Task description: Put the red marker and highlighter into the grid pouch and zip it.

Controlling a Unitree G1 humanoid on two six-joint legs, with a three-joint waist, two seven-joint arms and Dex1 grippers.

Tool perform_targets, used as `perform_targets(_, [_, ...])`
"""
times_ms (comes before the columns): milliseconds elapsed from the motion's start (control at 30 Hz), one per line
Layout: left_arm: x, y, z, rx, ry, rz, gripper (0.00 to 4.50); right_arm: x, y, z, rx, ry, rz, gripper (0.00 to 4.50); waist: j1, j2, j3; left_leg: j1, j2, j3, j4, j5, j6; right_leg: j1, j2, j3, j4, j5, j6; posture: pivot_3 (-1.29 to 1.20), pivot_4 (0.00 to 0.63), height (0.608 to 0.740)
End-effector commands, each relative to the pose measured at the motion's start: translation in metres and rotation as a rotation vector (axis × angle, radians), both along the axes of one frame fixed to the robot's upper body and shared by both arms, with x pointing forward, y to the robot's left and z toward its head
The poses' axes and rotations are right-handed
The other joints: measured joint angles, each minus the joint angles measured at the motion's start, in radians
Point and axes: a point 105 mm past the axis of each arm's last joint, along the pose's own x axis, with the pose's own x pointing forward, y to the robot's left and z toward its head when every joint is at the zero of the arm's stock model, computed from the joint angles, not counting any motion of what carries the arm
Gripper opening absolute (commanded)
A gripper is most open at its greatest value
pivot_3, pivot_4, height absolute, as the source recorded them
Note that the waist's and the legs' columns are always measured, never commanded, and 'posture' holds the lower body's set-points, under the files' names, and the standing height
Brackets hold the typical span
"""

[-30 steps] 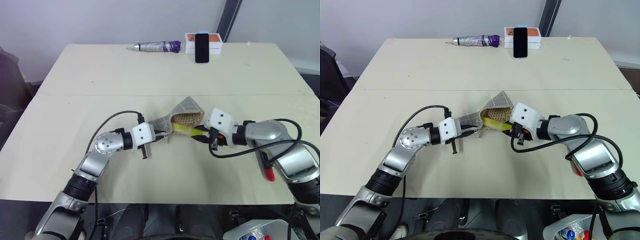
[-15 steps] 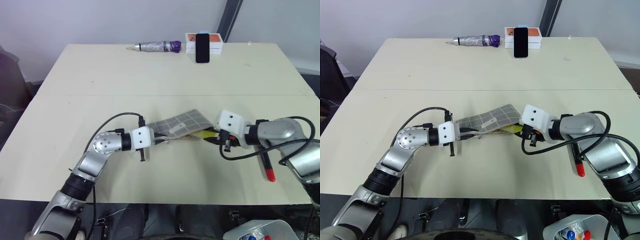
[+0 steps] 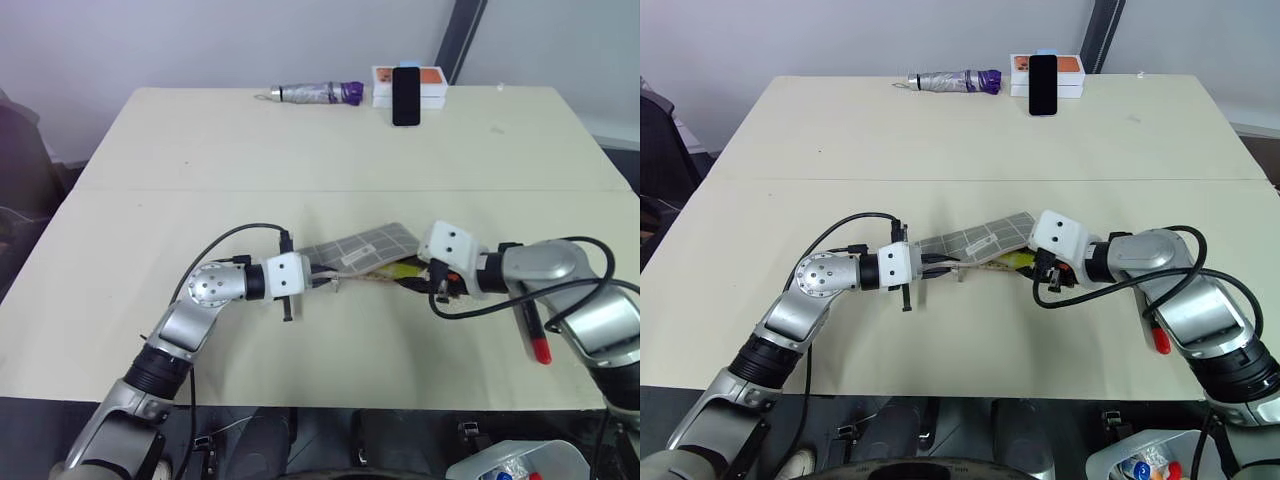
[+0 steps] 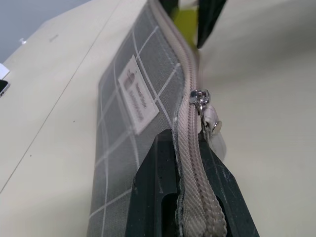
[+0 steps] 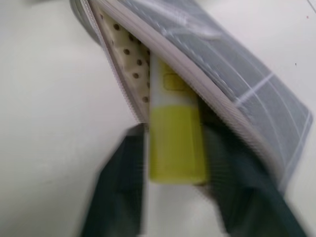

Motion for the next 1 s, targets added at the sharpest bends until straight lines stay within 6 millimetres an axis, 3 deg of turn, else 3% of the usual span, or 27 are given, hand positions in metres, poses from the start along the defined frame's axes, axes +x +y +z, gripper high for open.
perform_targets(33, [-0.001,0.000,0.011,-0.019,-0.042,0.001,0.00,0.000,-0.002,0.026,0.024,-0.091,-0.002,3.77,0.000,0.000,0.000,0.000,0.000,0.000,0.000,0.000,0.000,0.000,0.000,0.000,0.000,0.000,0.000,0.00,0.150,0.740])
perform_targets(67, [0.001,0.001,0.011,-0.027,-0.034,0.016,0.00,-0.002,-0.004,0.030,0.032,-0.098,0.000,4.20,0.000,0.000,0.000,0.000,0.000,0.000,0.000,0.000,0.000,0.000,0.000,0.000,0.000,0.000,0.000,0.00,0.150,0.740])
perform_targets(233, [0.016,0.003,0.015,-0.127,0.031,0.127,0.00,-0.011,-0.019,0.047,0.102,-0.105,-0.053,4.20,0.003,0.000,0.000,0.000,0.000,0.000,0.000,0.000,0.000,0.000,0.000,0.000,0.000,0.000,0.000,0.00,0.150,0.740])
perform_targets(367, [0.030,-0.009,0.025,-0.255,0.100,0.200,0.00,-0.011,-0.058,0.045,0.099,-0.120,-0.268,4.20,0.008,-0.001,0.000,-0.001,0.000,-0.001,0.001,0.000,0.001,0.001,0.000,-0.001,0.000,0.000,0.000,0.00,0.150,0.740])
perform_targets(433, [0.033,-0.013,0.026,-0.267,0.111,0.213,0.00,-0.013,-0.068,0.044,0.103,-0.125,-0.328,4.20,0.013,-0.001,0.000,-0.001,-0.001,0.000,0.002,0.000,0.001,0.001,0.001,-0.001,0.000,0.000,0.000,0.00,0.150,0.740])
perform_targets(567, [0.044,-0.028,0.029,-0.314,0.143,0.226,0.00,-0.035,-0.110,0.026,0.073,-0.096,-0.573,4.20,0.025,-0.001,0.000,0.000,0.000,0.000,0.001,-0.001,0.001,0.001,0.001,-0.002,0.000,0.000,0.000,0.00,0.150,0.740])
perform_targets(733, [0.048,-0.041,0.029,-0.320,0.161,0.185,0.00,-0.064,-0.143,0.002,0.077,-0.045,-0.814,4.20,0.025,-0.001,0.000,-0.001,-0.001,0.001,0.003,-0.001,0.001,0.001,0.001,-0.002,0.000,0.000,0.001,0.00,0.150,0.740])
perform_targets(1000, [0.048,-0.056,0.028,-0.310,0.165,0.109,0.00,-0.105,-0.154,-0.029,0.109,0.086,-0.987,4.20,0.023,-0.001,0.000,0.001,-0.001,0.001,0.002,-0.001,0.001,0.002,0.001,-0.001,0.000,0.000,0.001,0.00,0.150,0.740])
